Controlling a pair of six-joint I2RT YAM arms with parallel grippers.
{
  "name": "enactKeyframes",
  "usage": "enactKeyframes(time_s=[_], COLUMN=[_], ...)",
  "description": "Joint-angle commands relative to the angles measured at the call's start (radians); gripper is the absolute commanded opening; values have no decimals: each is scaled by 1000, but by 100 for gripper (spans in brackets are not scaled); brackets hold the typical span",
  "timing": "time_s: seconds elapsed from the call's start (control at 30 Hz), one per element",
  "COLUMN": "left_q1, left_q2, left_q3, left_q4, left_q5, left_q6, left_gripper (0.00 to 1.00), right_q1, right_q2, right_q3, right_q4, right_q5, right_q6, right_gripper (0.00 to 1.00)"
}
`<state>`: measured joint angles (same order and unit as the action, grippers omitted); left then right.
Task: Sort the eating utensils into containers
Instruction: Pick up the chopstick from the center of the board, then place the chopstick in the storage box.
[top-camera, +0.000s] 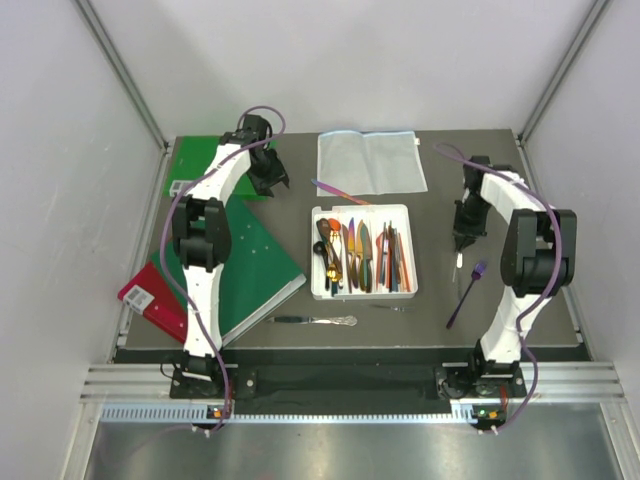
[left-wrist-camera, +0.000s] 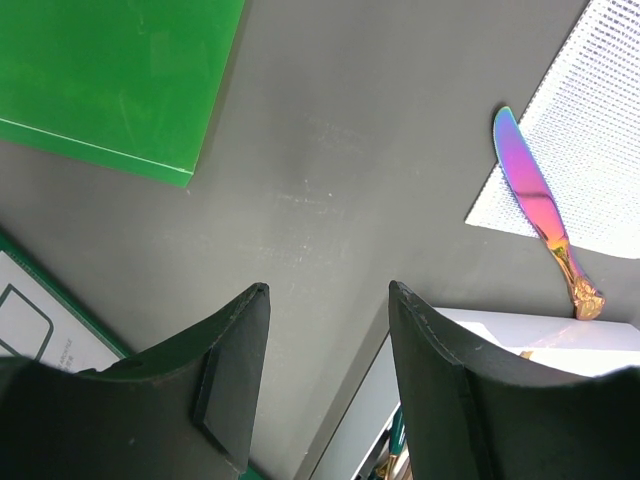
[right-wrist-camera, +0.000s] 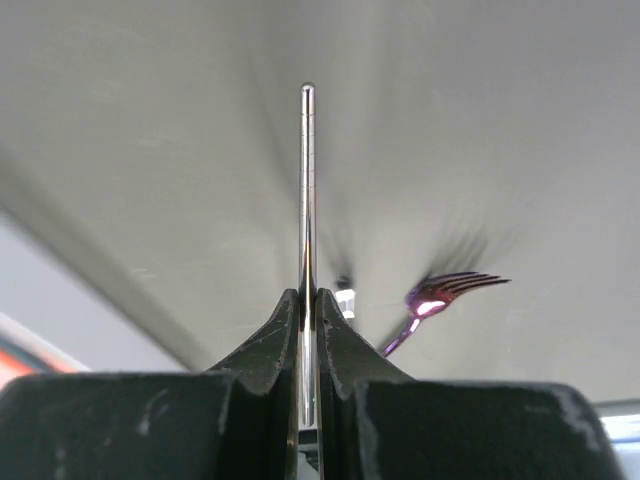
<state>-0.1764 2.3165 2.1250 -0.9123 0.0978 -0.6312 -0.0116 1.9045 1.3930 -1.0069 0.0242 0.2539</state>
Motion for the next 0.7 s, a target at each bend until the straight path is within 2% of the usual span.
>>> enactKeyframes(time_s=[0.0,0.23,0.4,0.5,0.67], left_q1=[-5,-6,-6,-6,-8], left_q2=[0,-9,-6,-6,-9], left_q3=[30,30,32,33,24], left_q4=[16,15,15,18,4], left_q5=[14,-1,3,5,0], left_q6=[-18,-12,-15,-15,-12], left_gripper=[56,57,57,57,56], right_q1=[56,151,249,314,364], right_q2=[-13,76,137,212,274], right_q3=[130,352,440,529,572], right_q4=[-38,-107,-113,-128,-116], right_q5=[-20,-125,-280,-326,-398], right_q6=[-25,-35,11,5,15], right_gripper=[0,0,0,0,0])
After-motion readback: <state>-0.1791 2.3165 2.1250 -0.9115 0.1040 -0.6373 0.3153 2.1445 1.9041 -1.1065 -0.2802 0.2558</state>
